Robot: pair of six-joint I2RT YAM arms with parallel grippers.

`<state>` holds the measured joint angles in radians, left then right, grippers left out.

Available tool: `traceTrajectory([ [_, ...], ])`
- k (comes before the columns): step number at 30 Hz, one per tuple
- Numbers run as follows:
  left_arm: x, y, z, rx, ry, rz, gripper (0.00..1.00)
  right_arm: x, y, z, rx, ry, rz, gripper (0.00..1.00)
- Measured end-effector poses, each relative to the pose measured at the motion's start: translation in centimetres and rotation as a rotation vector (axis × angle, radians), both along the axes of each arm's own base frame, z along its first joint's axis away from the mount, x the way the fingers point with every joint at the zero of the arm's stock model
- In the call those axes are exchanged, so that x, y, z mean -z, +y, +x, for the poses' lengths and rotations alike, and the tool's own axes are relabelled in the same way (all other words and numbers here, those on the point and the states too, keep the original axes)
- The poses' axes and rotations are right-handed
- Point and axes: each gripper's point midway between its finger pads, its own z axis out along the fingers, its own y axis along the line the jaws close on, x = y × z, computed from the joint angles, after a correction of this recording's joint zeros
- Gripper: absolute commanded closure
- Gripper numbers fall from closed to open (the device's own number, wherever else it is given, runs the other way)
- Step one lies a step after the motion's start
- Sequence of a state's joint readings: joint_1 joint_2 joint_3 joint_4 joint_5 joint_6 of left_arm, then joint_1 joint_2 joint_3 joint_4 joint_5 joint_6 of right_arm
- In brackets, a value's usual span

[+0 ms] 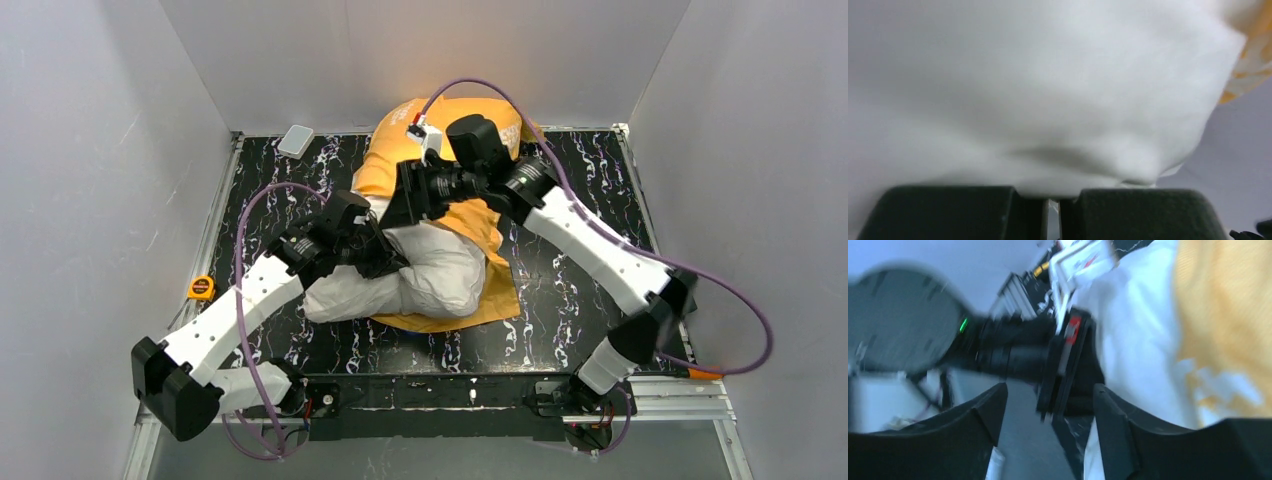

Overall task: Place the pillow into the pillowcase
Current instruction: Stuff the pillow into the pillowcase.

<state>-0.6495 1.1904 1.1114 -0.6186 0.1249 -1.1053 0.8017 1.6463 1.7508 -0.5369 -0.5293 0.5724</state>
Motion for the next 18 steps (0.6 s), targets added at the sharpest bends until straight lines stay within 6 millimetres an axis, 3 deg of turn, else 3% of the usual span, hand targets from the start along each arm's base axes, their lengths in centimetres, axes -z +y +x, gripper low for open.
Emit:
traceTrajectory([
  [4,-0.3,0.4,-1.0,-0.008,-0.01,-0.039,1.0,-2.5,-3.8,-3.2,-0.001,-0.188,-0.084,0.1],
  [7,-0.2,0.9,-1.6,-0.016,-0.007,-0.044,1.0,-4.1,-6.6,-2.5,0.071,-0.303,-0.148,0.13],
  [9,-0.1,1.0,-1.8,-0.022,-0.003,-0.046,1.0,-3.9,-7.9,-1.4,0.119,-0.356,-0.209,0.25],
  [12,0.0,1.1,-1.9,-0.027,0.004,-0.048,1.0,-1.4,-9.4,0.2,0.162,-0.376,-0.346,0.34],
  [18,0.0,1.1,-1.9,-0.032,0.007,-0.052,1.0,4.1,-9.5,1.6,0.146,-0.33,-0.508,0.27],
])
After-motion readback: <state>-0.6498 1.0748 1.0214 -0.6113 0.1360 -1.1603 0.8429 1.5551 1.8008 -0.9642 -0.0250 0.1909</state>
